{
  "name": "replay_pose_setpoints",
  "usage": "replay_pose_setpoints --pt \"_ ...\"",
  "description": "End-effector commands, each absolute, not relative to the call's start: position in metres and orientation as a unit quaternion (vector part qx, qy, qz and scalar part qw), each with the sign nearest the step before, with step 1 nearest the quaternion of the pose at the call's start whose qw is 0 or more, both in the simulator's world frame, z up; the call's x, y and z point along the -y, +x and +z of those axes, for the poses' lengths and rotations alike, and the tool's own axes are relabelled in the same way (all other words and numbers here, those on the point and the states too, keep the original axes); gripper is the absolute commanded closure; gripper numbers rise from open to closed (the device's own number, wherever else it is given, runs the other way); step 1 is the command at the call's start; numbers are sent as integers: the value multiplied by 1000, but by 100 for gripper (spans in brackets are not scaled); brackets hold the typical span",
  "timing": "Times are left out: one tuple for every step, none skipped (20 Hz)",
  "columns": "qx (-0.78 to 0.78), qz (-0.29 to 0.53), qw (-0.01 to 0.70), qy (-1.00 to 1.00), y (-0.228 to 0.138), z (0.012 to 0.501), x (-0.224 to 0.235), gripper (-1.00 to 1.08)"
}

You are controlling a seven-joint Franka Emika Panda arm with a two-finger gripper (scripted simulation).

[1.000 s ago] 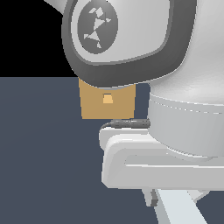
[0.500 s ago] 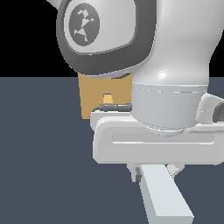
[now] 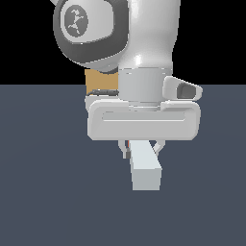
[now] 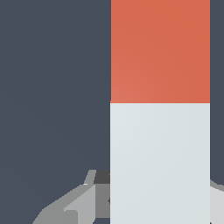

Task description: Insert the peg into the horizontal hole in a box.

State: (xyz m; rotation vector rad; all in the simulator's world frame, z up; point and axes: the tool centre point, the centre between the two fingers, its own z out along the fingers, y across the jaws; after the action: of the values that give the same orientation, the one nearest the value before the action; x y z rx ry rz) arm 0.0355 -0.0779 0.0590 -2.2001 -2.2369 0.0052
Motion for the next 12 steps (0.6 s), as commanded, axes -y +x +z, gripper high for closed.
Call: replay_pose_setpoints --pt "715 0 0 -699 27 69 58 108" --pt "716 0 0 -698 23 72 51 108" --pt "717 0 0 -697 19 75 44 108" --pt "718 0 0 -696 15 78 37 108" --pt "719 0 0 -695 12 81 31 108" --pt "719 0 0 -694 9 83 24 108" --pt "720 0 0 -694 6 85 19 108" --pt "721 0 0 -693 3 88 13 108" --pt "721 0 0 -693 1 90 8 108" --pt "722 0 0 -692 -2 92 4 108" --pt "722 0 0 -692 -4 93 0 108" --pt "723 0 0 -691 -5 95 -4 108"
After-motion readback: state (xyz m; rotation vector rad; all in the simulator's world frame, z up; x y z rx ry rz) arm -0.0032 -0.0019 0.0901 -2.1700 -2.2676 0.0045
